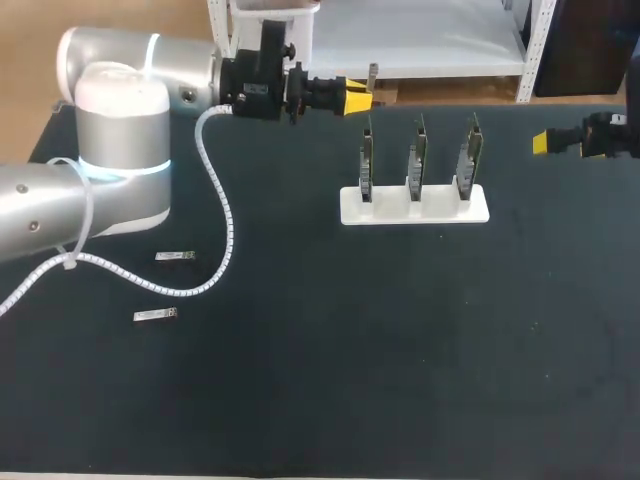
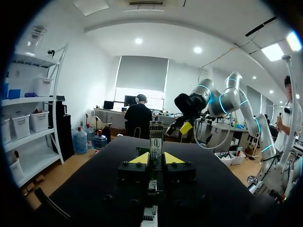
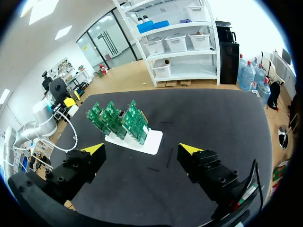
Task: Pick up the optical module with the left hand, and insert it into the network port with the right hand.
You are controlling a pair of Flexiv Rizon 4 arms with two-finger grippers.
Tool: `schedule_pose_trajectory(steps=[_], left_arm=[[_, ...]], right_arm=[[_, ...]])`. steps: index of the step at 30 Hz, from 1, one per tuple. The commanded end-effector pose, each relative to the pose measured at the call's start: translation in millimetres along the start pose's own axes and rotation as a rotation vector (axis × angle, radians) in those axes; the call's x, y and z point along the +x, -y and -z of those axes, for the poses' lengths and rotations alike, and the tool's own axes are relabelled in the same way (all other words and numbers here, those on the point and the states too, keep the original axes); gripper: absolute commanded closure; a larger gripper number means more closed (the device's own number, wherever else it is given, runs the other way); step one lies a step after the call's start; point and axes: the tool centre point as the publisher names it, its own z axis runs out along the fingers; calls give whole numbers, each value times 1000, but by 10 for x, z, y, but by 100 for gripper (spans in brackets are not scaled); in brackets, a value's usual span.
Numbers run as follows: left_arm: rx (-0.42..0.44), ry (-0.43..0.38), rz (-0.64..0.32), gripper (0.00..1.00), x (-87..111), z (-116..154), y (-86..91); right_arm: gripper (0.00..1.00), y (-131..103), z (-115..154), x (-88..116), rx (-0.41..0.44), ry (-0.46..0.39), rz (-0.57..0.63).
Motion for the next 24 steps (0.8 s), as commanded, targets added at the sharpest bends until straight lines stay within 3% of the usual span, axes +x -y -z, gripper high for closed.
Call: schedule_pose_trajectory(steps=[1,8,24], left_arm=[[-8,15,0,100,20,1,37],[-55,22,-27,100,77,-47,26],[-71,38,7,100,154,-97,-14]], right_arm=[[0,-7,2,5,4,1,-1],[0,-7,2,5,4,1,-1],[0,-7,2,5,4,1,-1]])
